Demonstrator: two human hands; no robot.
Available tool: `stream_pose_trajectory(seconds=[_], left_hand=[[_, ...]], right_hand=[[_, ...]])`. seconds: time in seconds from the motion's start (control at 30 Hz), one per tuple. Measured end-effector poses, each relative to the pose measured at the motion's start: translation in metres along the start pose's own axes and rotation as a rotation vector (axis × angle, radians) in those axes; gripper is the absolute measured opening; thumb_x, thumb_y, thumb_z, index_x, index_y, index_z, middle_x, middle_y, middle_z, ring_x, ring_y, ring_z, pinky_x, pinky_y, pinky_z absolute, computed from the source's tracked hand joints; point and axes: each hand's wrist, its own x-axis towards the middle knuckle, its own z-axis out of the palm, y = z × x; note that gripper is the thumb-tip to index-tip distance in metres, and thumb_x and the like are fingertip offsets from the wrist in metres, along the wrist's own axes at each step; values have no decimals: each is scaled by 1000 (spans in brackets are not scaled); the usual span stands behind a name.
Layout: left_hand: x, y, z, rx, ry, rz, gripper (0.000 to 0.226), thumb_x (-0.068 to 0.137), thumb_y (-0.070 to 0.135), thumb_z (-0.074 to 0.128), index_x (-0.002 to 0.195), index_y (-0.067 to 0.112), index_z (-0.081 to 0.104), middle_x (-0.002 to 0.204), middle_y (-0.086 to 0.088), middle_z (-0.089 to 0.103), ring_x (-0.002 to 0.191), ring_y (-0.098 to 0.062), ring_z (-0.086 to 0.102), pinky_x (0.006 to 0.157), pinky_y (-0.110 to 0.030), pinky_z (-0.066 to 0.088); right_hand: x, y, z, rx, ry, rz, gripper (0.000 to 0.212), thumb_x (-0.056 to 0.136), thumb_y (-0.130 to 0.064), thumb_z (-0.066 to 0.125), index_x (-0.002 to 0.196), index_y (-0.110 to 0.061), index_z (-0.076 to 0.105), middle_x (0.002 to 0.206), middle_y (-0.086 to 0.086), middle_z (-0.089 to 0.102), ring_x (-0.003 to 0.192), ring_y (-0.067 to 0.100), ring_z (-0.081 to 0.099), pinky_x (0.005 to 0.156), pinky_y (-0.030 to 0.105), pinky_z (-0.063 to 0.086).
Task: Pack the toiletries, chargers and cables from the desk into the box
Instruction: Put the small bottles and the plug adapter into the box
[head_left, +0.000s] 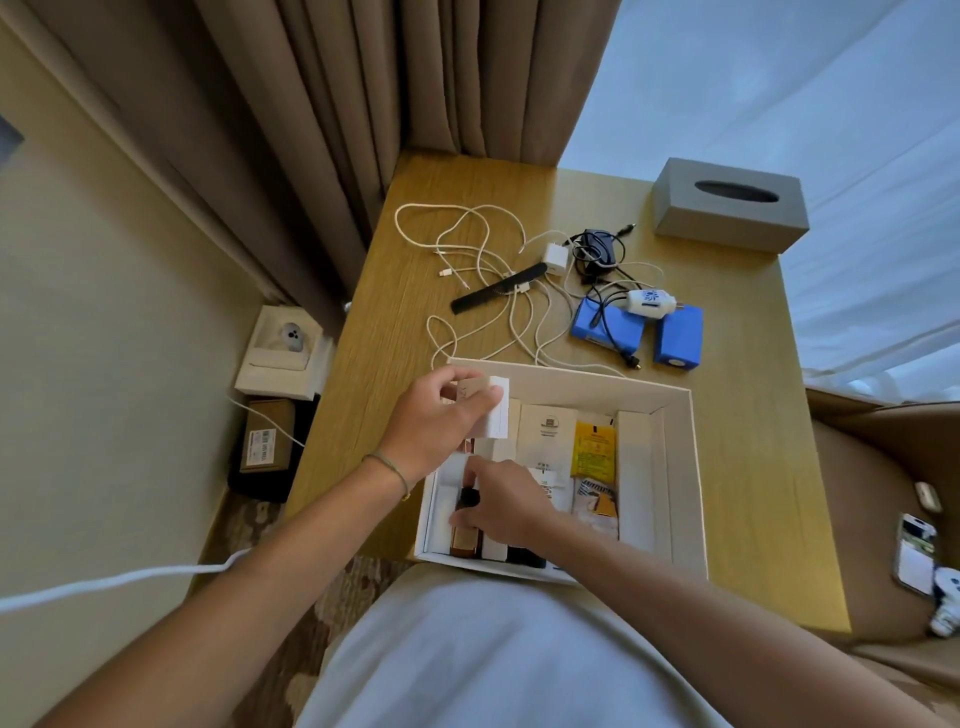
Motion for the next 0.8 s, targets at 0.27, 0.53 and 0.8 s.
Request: stream_pose_trajectory(seconds=[0.27,0.53,0.8], left_hand=[[16,-10,57,-160,-182,-320,42,89,38,73,120,13,59,108,-12,68,84,-24,67,62,-33,54],[51,-27,129,-160,-129,-399,34,92,6,69,125,11,59,120,-15,64,100,-32,65,74,-47,59],[66,-37,167,79,106,-374,46,69,17,91,108,10,67,108,-5,71,91,-26,71,84,-42,61]], right_hand=[[-34,40,-40,-32,193,35,21,95,-35,57,108,-22,65,89,-5,69,67,13,56,52,26,43],[-84,92,-82,-155,365,168,21,88,-15,48,77,-19,65,67,-3,67,59,21,62,53,31,53],[-90,98,-110,70,512,196,22,89,-17,51,86,-18,73,72,-3,71,61,16,63,59,36,58]])
